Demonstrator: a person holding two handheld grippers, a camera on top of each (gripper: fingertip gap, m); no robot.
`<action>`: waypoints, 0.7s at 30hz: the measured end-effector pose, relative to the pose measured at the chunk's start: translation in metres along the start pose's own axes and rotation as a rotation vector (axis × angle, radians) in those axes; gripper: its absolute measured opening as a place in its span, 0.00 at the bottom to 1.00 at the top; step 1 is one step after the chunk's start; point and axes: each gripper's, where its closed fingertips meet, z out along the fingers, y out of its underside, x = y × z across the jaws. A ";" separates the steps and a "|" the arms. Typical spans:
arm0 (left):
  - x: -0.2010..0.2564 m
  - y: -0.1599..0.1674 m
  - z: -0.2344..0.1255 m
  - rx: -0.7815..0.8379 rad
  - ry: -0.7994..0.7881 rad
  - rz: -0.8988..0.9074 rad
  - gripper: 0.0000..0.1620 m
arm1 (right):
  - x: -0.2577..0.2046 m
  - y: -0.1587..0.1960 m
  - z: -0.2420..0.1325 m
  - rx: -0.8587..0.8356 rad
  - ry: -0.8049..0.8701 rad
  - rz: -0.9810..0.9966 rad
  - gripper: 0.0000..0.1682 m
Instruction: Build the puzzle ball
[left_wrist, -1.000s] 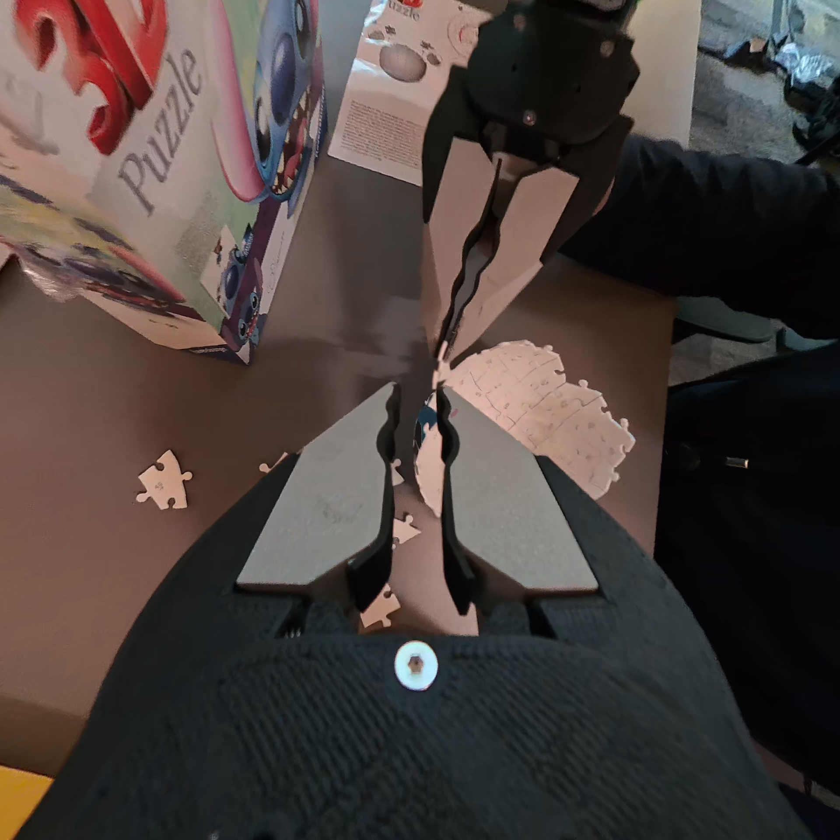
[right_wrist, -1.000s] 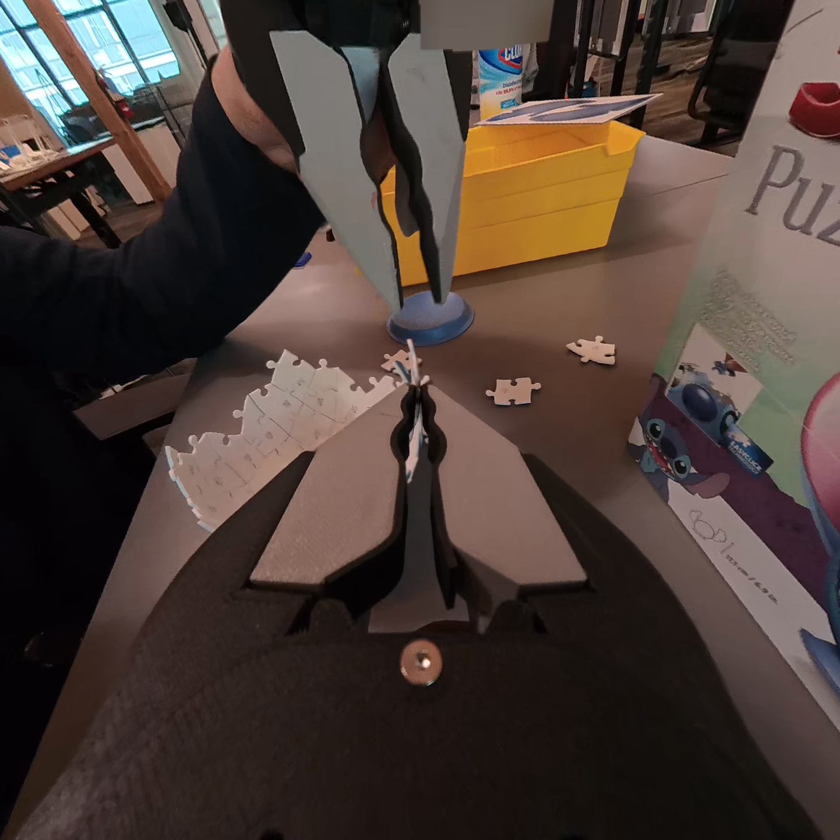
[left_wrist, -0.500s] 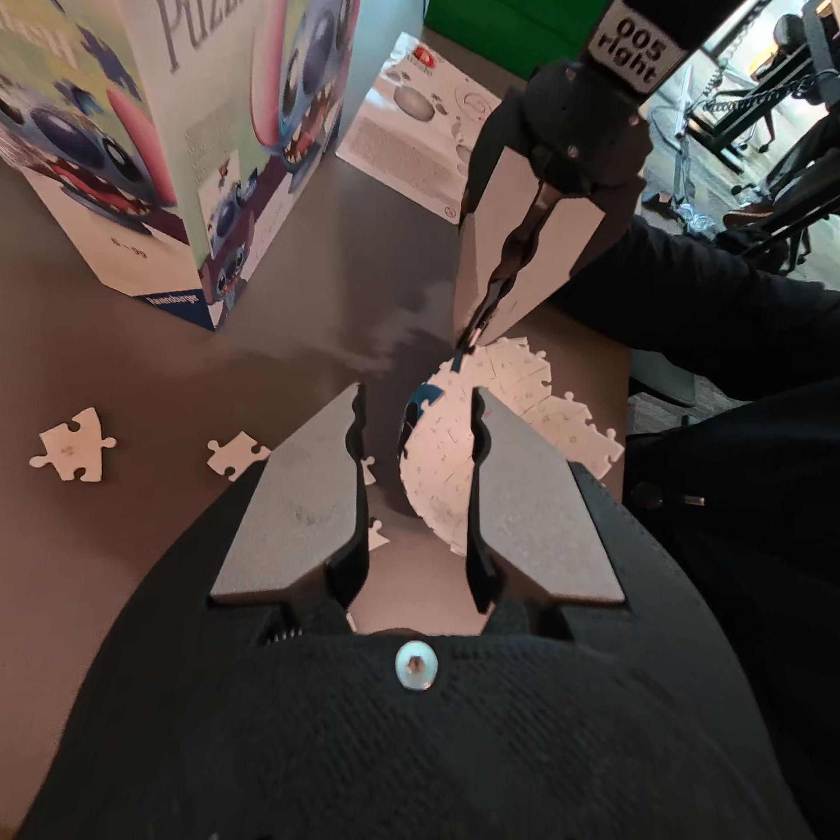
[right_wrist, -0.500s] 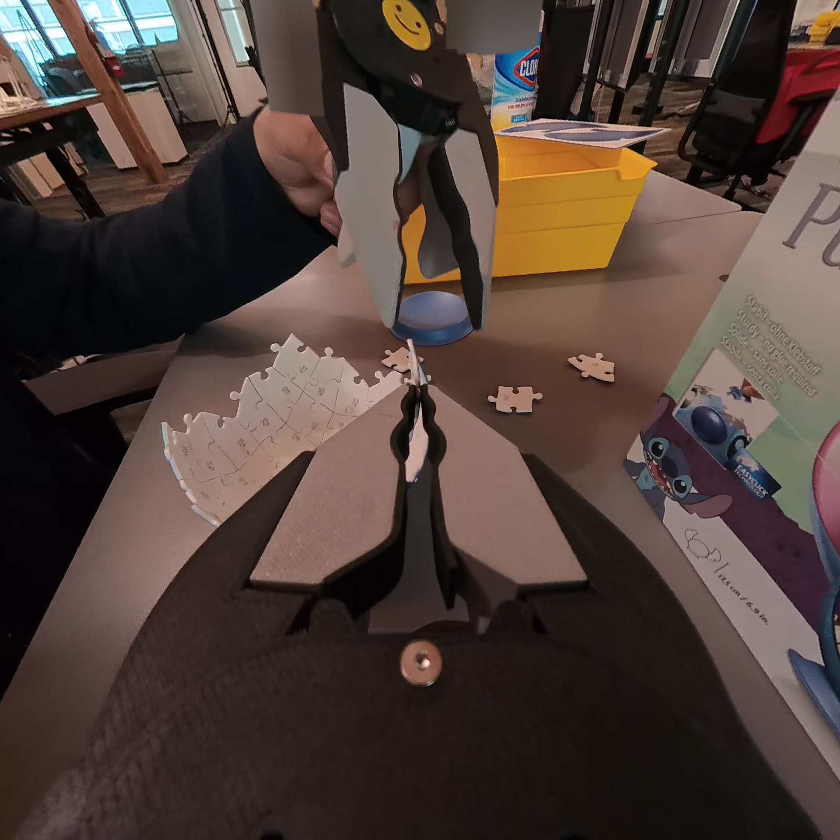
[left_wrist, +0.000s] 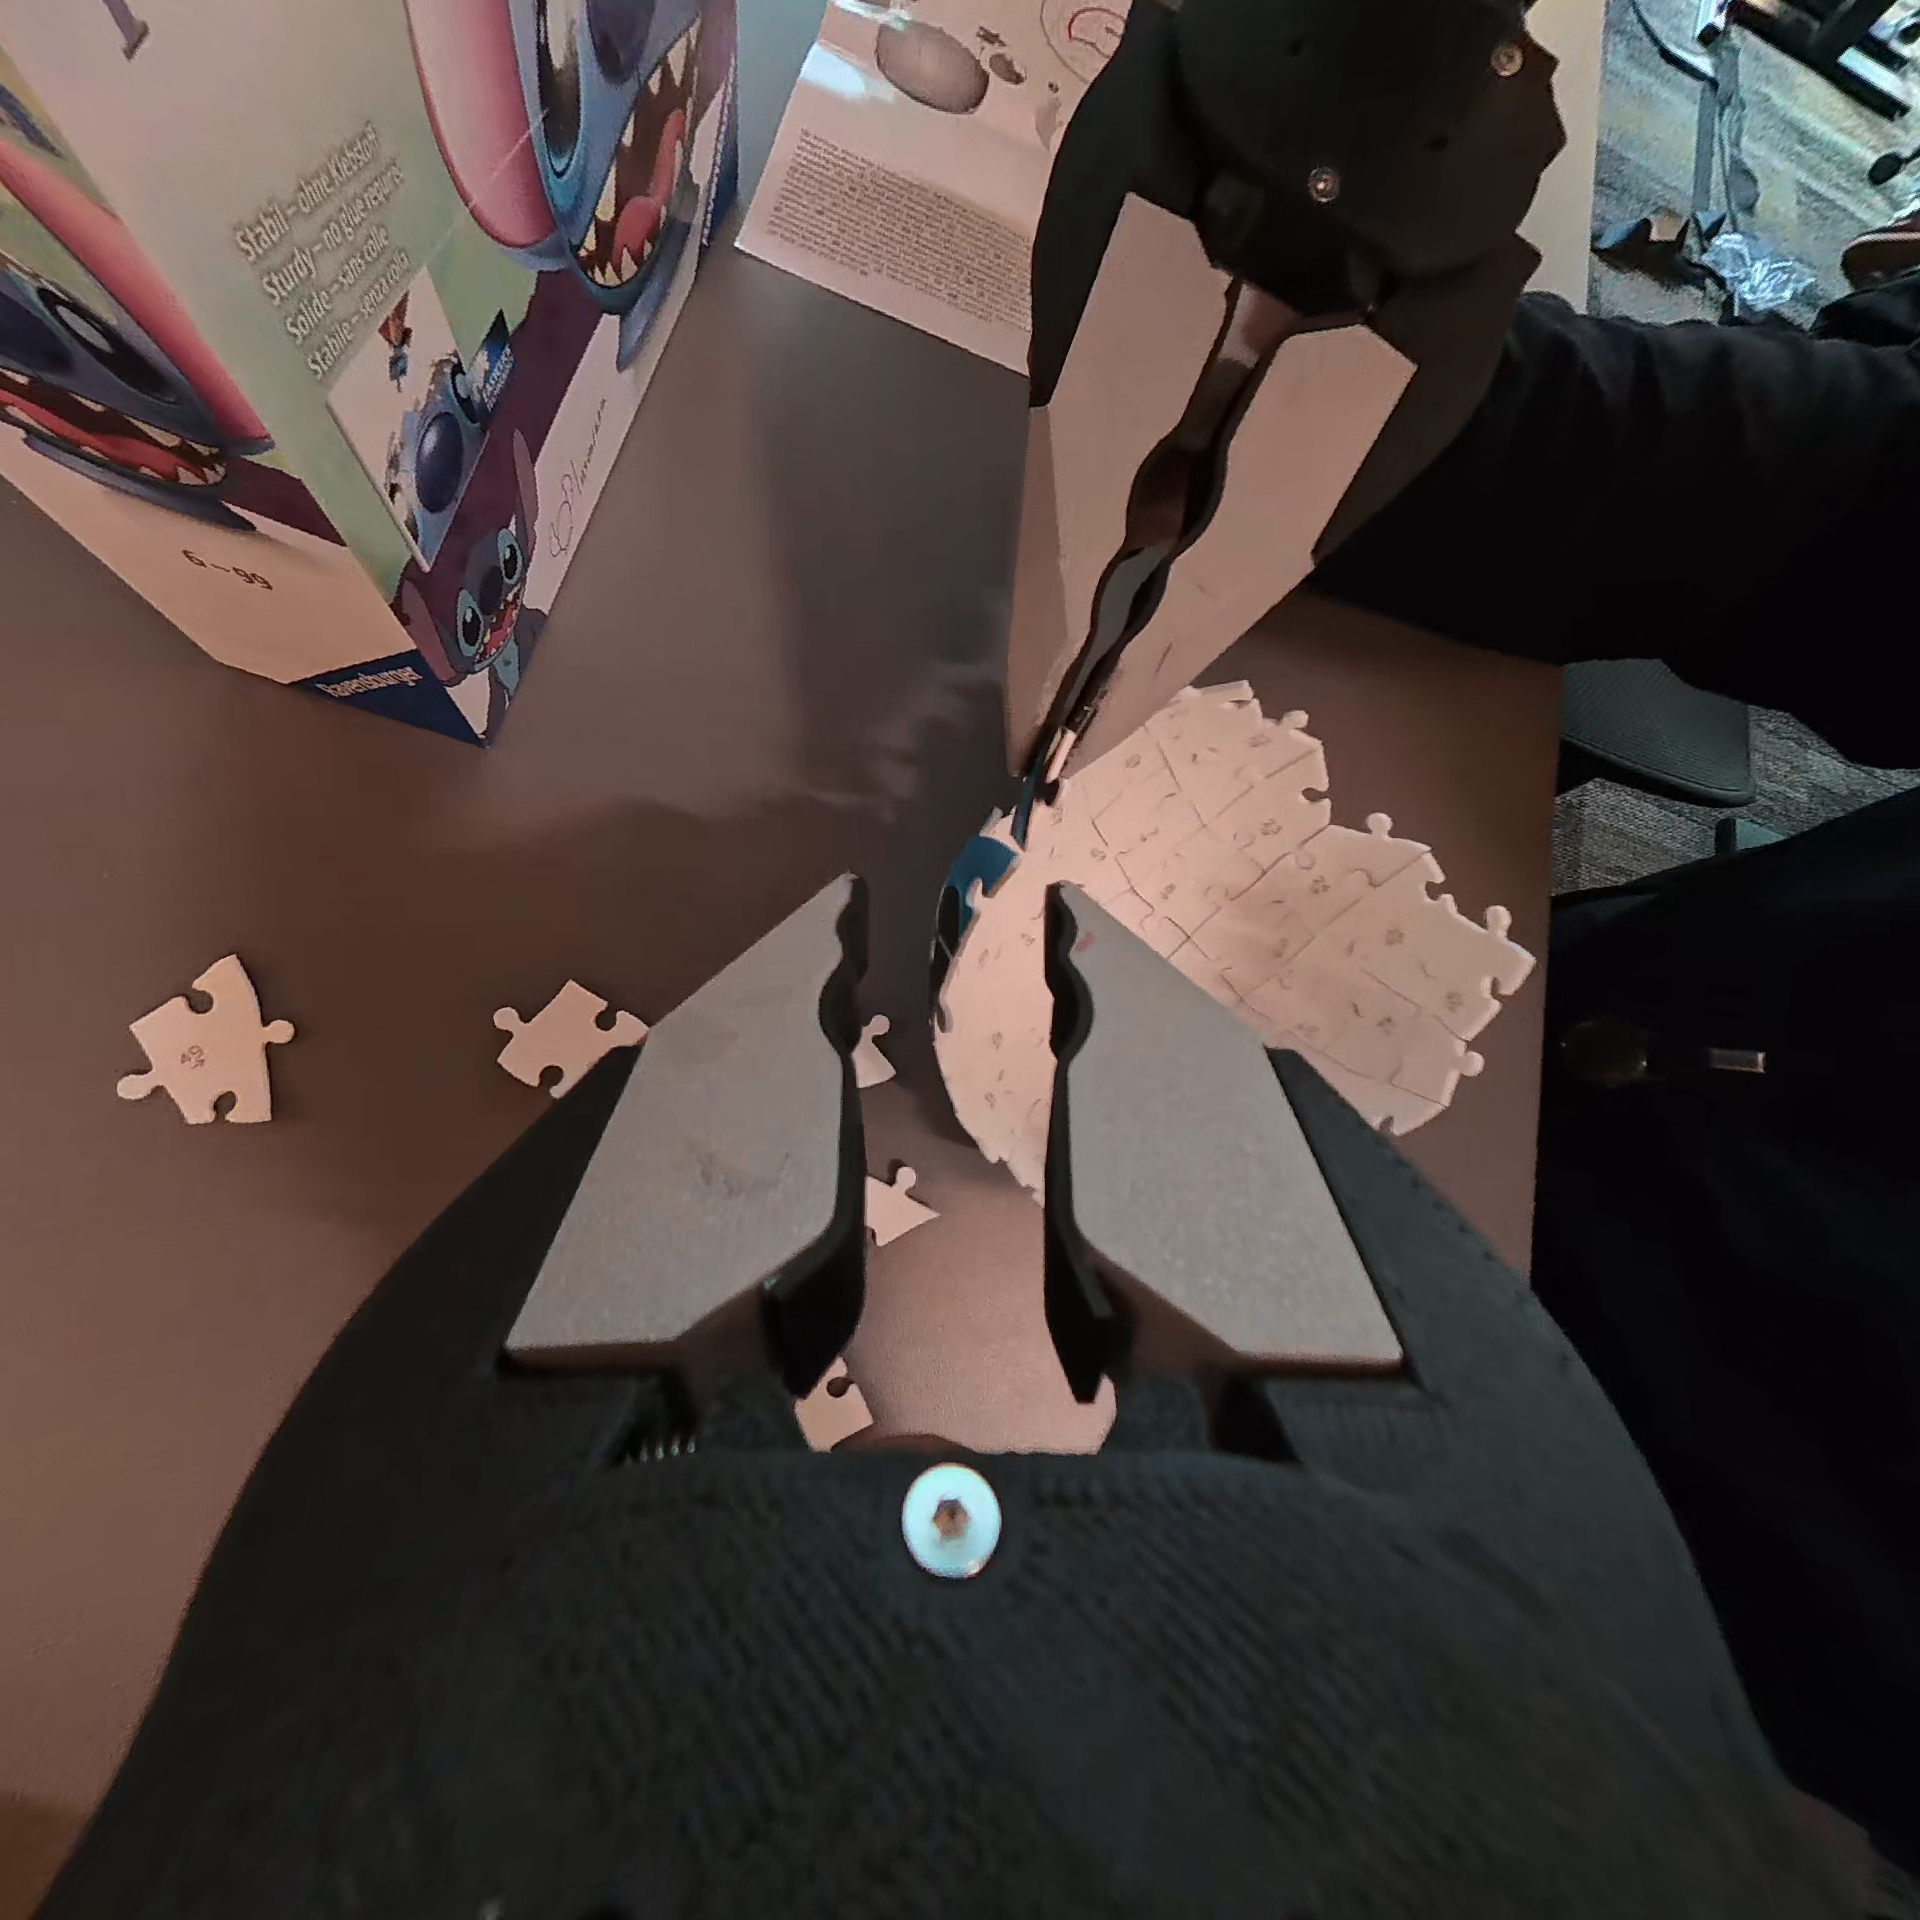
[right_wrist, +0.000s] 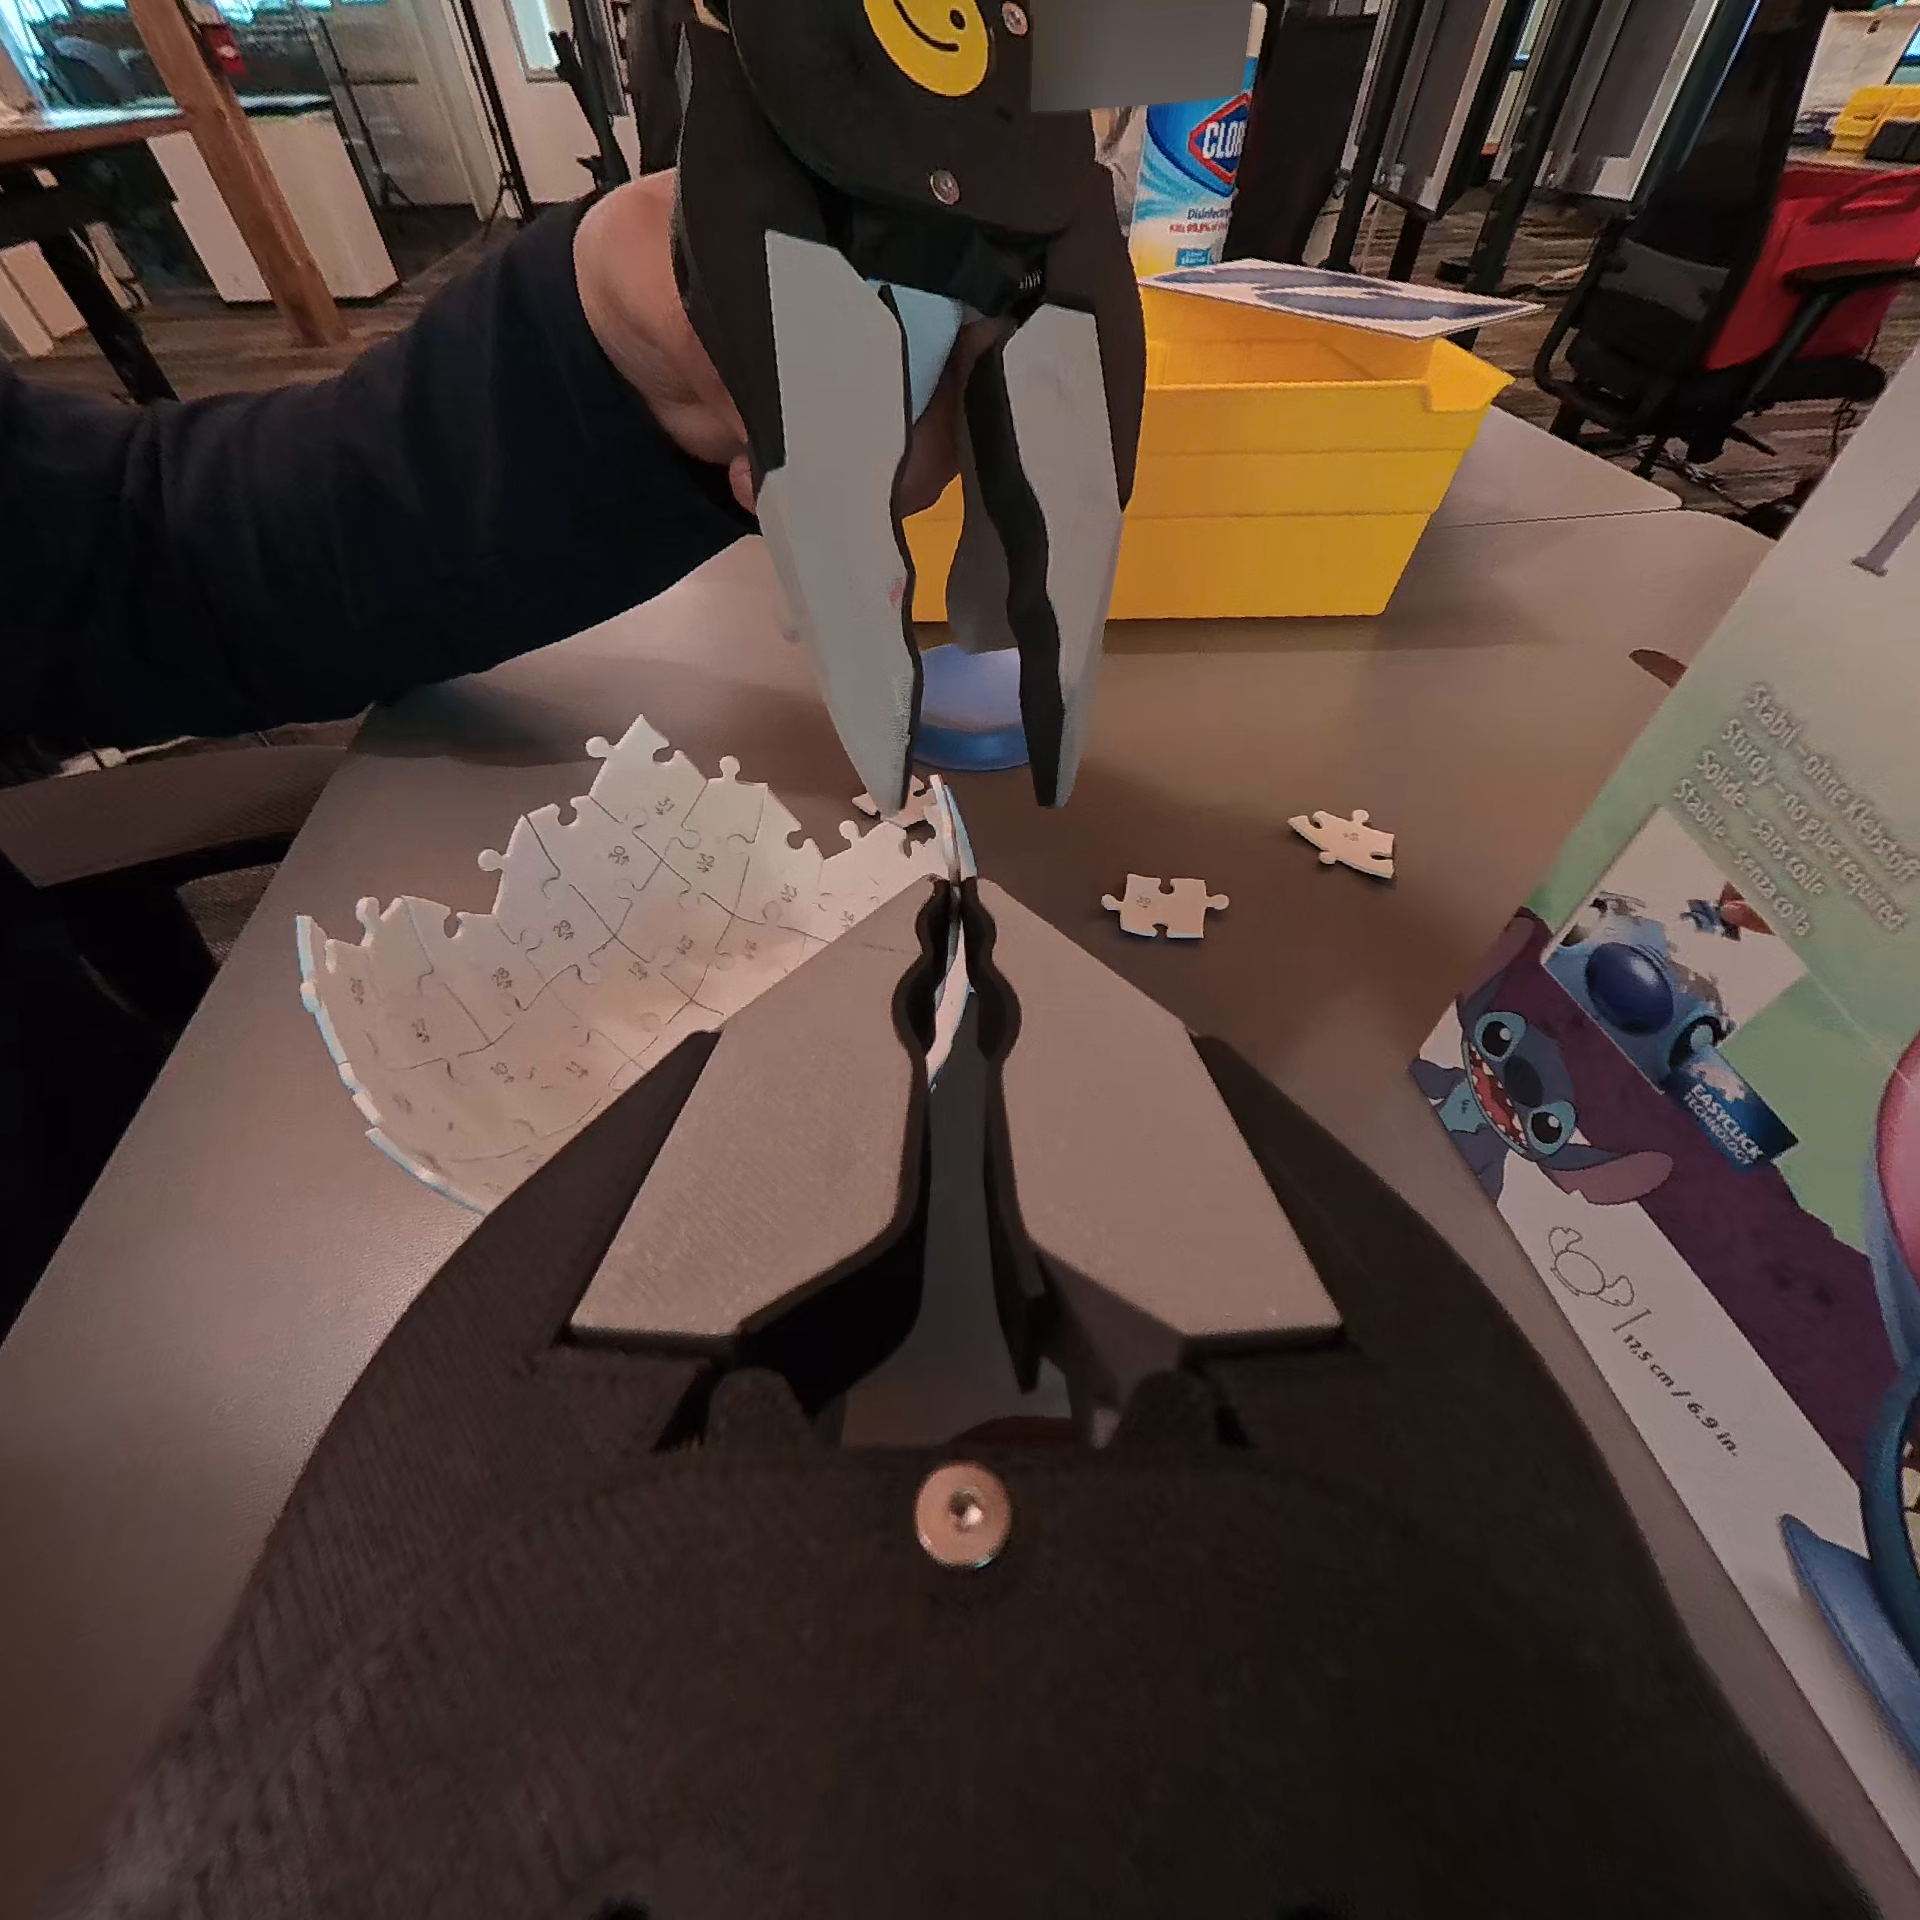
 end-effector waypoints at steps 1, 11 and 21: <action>0.000 0.001 0.001 -0.003 -0.001 0.002 0.19 | 0.000 0.000 0.000 0.003 0.001 -0.001 0.00; 0.002 0.004 0.004 -0.016 0.005 0.016 0.15 | 0.002 -0.001 0.001 0.013 0.026 -0.031 0.00; 0.002 0.006 0.009 -0.026 0.008 0.013 0.14 | 0.003 -0.003 0.001 0.035 0.038 -0.043 0.00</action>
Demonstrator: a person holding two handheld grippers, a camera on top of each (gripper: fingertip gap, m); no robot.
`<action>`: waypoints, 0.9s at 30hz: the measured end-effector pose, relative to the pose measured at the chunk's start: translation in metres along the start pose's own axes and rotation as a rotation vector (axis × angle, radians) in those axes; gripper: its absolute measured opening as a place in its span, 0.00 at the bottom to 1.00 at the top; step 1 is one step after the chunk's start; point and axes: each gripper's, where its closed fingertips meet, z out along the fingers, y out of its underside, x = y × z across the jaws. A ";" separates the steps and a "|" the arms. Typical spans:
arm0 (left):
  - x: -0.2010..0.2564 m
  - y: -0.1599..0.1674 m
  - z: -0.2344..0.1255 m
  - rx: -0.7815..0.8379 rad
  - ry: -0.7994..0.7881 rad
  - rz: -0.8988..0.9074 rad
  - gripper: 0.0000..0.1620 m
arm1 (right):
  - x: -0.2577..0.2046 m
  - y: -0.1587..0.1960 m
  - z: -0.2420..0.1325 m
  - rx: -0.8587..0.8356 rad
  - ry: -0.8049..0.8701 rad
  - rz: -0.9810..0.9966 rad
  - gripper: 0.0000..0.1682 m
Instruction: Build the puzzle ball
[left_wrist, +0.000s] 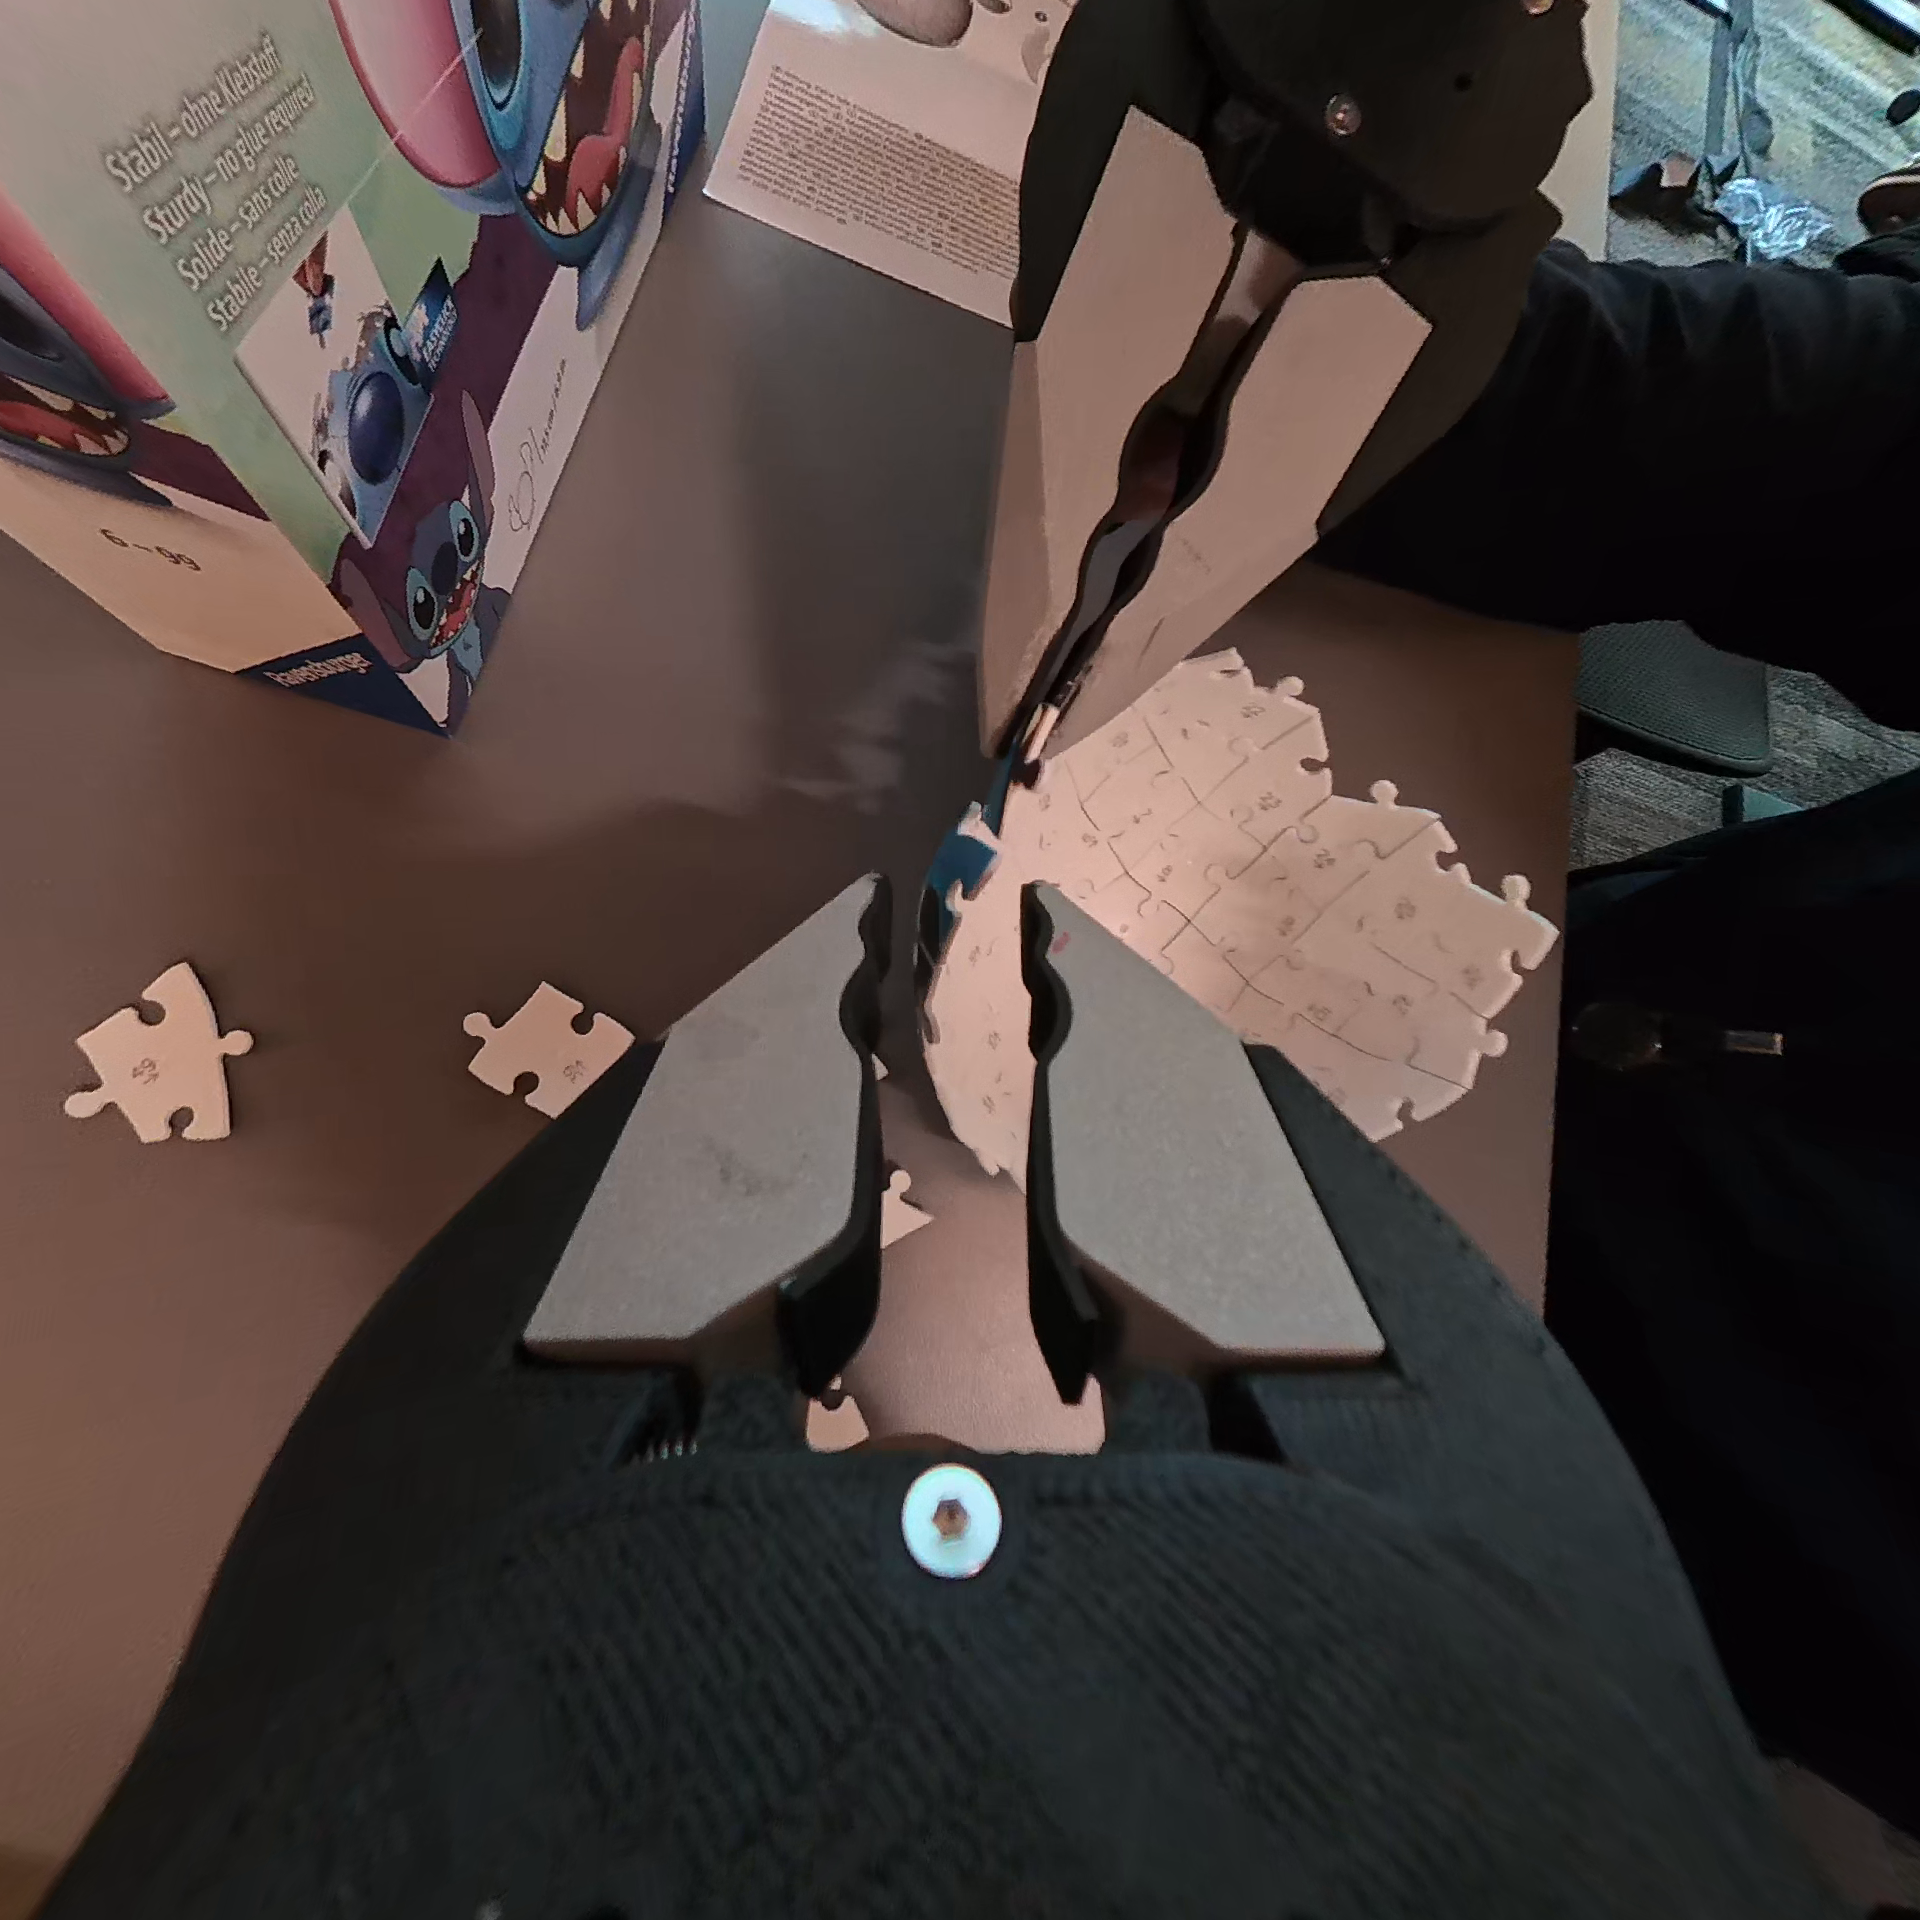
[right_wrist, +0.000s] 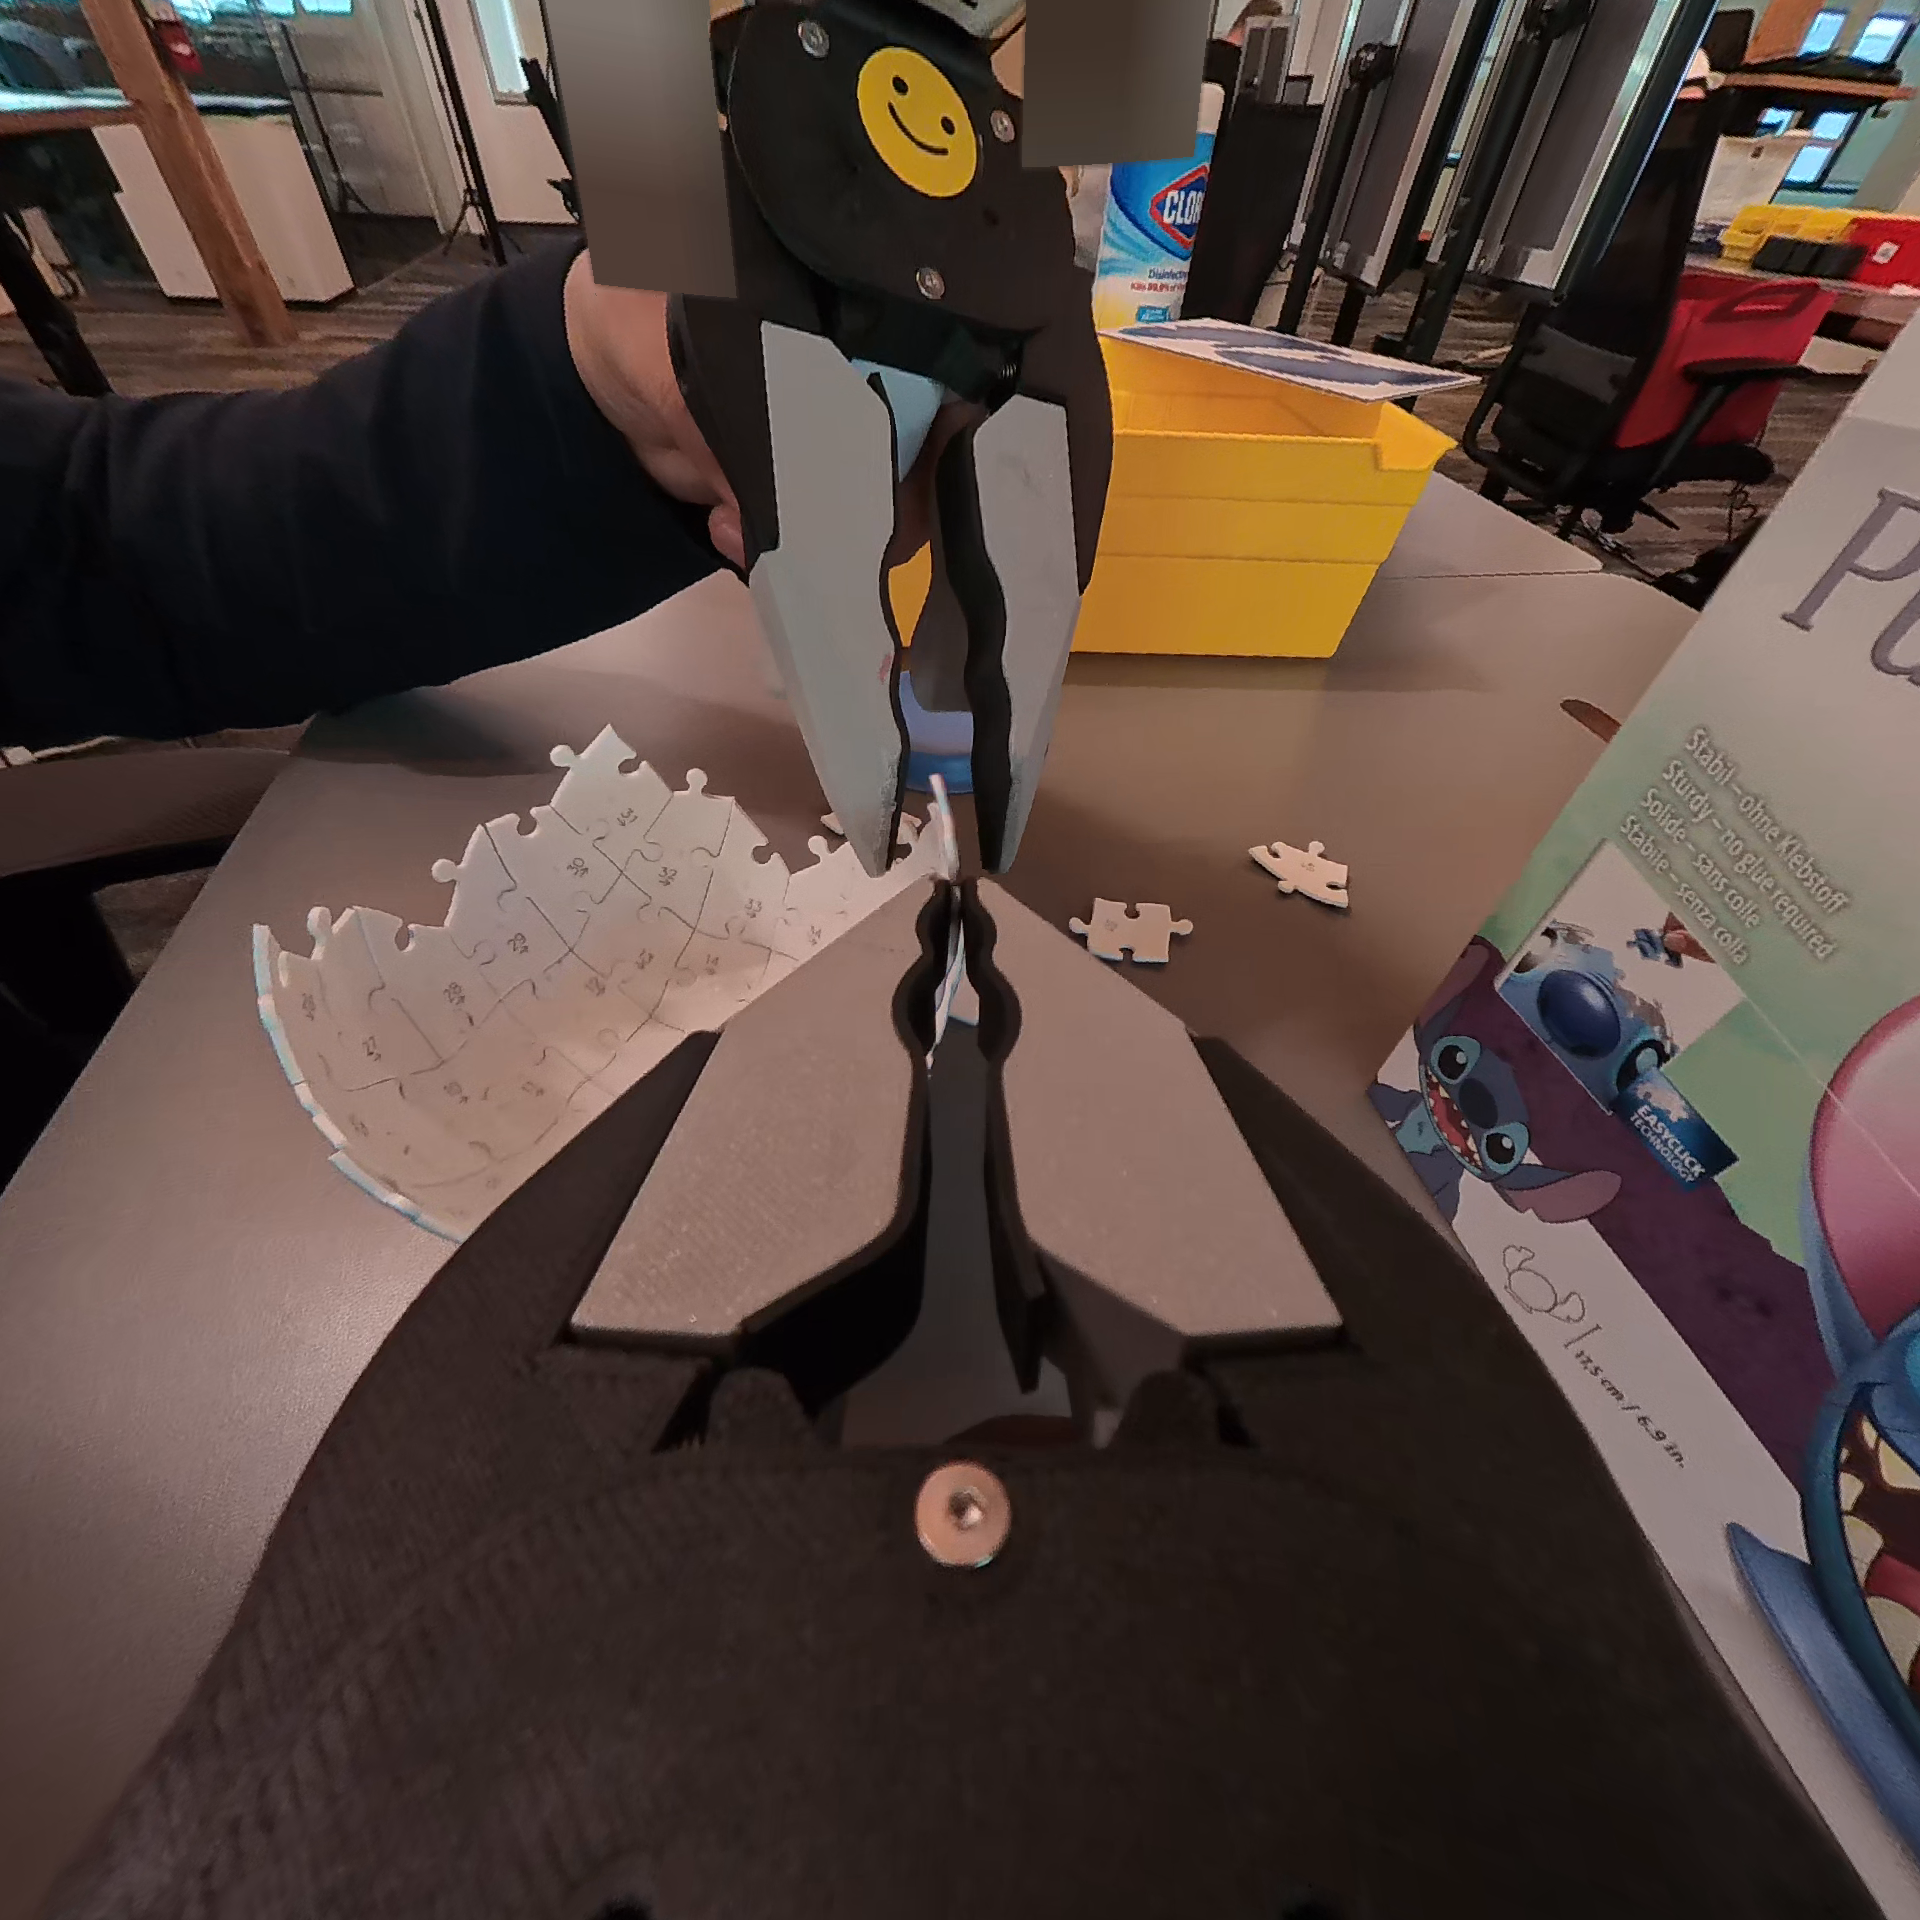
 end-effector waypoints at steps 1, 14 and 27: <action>0.000 0.000 0.000 0.000 0.001 0.001 0.14 | 0.000 0.000 0.000 0.007 -0.004 0.008 0.00; 0.000 0.005 0.007 -0.025 0.012 -0.011 0.13 | 0.001 0.002 0.005 0.024 -0.008 0.011 0.00; 0.000 0.008 0.008 -0.032 0.015 -0.022 0.09 | 0.001 0.001 0.009 0.038 -0.005 -0.022 0.00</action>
